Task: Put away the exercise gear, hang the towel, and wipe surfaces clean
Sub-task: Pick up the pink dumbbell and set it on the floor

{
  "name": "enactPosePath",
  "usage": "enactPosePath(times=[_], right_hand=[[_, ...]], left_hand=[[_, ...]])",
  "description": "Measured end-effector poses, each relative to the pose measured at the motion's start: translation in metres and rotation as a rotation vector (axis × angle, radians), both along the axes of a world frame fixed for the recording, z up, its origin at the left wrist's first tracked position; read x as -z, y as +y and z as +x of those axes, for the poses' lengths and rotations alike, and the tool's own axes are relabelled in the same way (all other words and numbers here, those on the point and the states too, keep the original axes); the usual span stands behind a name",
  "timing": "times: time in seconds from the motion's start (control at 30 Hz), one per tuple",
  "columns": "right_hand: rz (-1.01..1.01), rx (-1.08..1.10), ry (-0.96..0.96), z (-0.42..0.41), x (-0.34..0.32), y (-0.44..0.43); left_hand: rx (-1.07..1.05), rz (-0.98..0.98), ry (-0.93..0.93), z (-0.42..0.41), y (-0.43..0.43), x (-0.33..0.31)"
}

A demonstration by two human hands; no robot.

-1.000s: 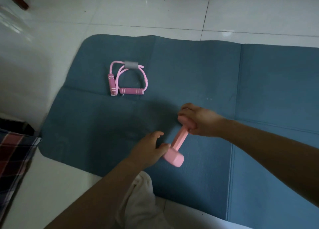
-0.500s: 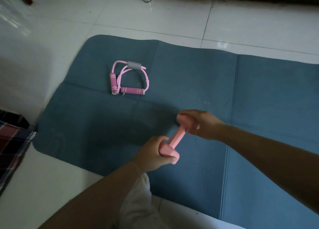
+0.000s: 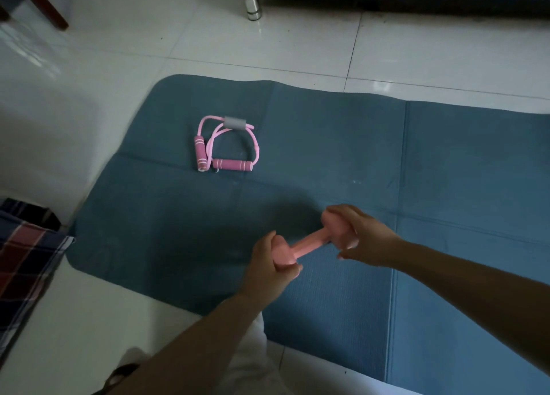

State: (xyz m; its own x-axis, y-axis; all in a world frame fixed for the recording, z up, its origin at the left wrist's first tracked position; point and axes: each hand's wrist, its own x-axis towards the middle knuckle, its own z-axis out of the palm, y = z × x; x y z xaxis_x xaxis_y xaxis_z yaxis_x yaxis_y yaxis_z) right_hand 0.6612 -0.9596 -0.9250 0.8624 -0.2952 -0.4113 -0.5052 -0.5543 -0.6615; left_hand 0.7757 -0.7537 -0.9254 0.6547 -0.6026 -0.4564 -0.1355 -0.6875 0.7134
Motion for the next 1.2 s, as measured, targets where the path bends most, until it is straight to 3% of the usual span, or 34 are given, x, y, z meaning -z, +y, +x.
enactPosePath(times=[0.17, 0.43, 0.77, 1.0, 1.2], right_hand=[[-0.046, -0.114, 0.014, 0.007, 0.008, -0.010], [-0.021, -0.037, -0.041, 0.003, 0.012, -0.002], [0.028, 0.040, -0.033, 0.000, 0.014, 0.000], [0.018, 0.026, -0.054, 0.000, 0.015, 0.000], [0.007, 0.049, -0.045, 0.002, 0.006, 0.001]], left_hand=[[0.037, -0.011, 0.001, 0.005, -0.002, 0.005], [0.129, -0.017, 0.002, 0.021, -0.002, 0.008], [-0.109, -0.055, 0.135, 0.013, -0.009, 0.013], [0.103, -0.029, 0.111, 0.024, 0.001, 0.018], [0.134, -0.066, 0.120, 0.036, -0.002, 0.016]])
